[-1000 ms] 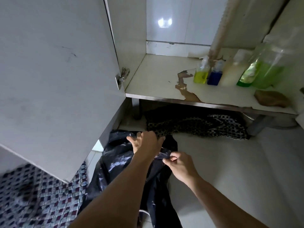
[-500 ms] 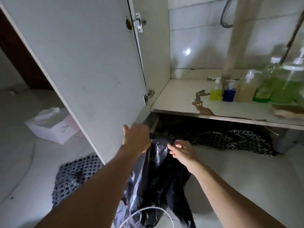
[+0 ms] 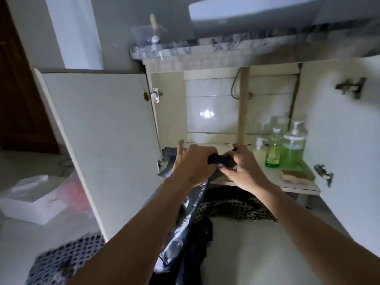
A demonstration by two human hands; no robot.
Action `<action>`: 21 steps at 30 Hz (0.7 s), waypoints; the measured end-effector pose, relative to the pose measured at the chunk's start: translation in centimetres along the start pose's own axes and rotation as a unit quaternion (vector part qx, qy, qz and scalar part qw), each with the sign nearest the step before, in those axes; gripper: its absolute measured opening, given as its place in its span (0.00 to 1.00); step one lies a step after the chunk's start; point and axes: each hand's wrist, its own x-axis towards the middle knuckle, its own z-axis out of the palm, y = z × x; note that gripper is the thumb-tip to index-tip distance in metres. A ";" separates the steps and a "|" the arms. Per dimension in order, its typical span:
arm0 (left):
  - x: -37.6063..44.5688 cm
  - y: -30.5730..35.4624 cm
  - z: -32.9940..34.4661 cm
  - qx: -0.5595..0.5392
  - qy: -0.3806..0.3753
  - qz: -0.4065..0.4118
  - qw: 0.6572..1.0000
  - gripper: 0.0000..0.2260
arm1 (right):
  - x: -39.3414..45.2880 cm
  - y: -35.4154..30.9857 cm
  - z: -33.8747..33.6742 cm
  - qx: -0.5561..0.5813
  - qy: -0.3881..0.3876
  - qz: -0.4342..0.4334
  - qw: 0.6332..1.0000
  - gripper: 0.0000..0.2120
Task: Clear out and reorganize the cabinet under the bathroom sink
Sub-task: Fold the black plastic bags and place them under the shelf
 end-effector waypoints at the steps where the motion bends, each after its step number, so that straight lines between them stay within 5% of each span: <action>1: 0.0 1.2 -0.1 0.000 -0.014 0.032 0.999 0.06 | -0.6 0.6 -1.4 -0.029 0.013 0.000 0.999 0.09; 6: -1.4 3.9 2.2 0.070 -0.093 0.097 0.989 0.11 | -5.7 5.0 -8.2 -0.147 0.095 0.057 0.983 0.06; 10: -2.4 3.6 4.7 0.124 -0.114 0.059 0.984 0.09 | -9.6 8.7 -11.4 -0.236 0.060 0.132 0.961 0.06; 14: -1.7 4.3 5.1 0.071 -0.037 0.020 0.997 0.08 | -11.0 9.2 -12.1 -0.335 -0.060 0.153 0.928 0.10; 18: -1.5 6.9 5.3 0.013 0.032 0.050 0.998 0.07 | -9.5 6.1 -11.7 -0.211 -0.132 0.147 0.957 0.31; 21: -1.7 9.0 5.2 -0.002 0.033 0.079 0.996 0.08 | -8.9 3.3 -9.8 -0.170 -0.080 0.070 0.980 0.14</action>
